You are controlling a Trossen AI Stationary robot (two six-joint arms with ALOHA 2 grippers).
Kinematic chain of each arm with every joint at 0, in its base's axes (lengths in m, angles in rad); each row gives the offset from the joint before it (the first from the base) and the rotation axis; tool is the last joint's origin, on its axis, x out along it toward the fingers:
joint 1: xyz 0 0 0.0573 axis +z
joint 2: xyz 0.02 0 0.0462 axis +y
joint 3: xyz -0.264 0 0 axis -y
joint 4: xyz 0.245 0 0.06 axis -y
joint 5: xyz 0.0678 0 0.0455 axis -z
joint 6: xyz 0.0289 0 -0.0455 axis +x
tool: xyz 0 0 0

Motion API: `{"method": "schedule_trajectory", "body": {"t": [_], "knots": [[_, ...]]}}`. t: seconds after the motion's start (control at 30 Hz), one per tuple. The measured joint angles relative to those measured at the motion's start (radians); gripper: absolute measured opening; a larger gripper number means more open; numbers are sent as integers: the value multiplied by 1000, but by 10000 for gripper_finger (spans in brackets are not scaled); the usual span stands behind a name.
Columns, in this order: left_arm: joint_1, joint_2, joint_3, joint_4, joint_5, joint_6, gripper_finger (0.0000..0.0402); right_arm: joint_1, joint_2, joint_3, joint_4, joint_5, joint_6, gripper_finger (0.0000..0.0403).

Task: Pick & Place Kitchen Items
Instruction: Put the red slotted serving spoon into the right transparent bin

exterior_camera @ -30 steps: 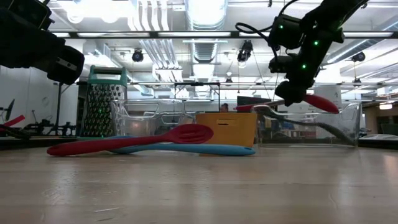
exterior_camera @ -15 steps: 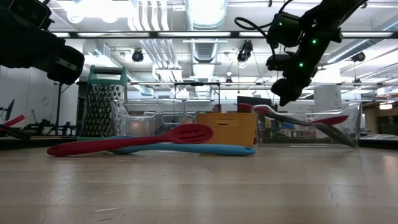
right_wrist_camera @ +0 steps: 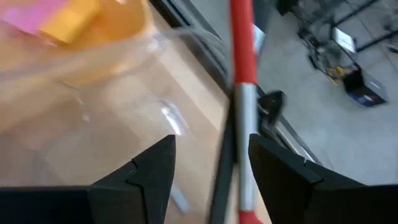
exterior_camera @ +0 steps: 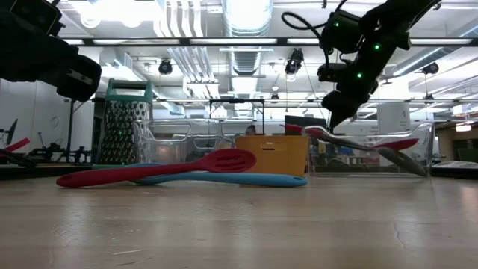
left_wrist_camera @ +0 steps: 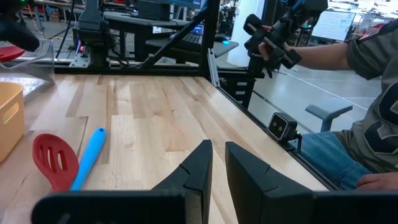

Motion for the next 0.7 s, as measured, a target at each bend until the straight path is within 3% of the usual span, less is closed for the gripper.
{"method": "schedule_trajectory", "body": {"t": [0.3, 0.7], "knots": [[0, 0, 0, 0, 0, 0, 51, 136, 0, 0, 141, -72, -57, 189], [0, 0, 0, 0, 0, 0, 51, 361, 42, 2, 526, -201, -137, 170]]}}
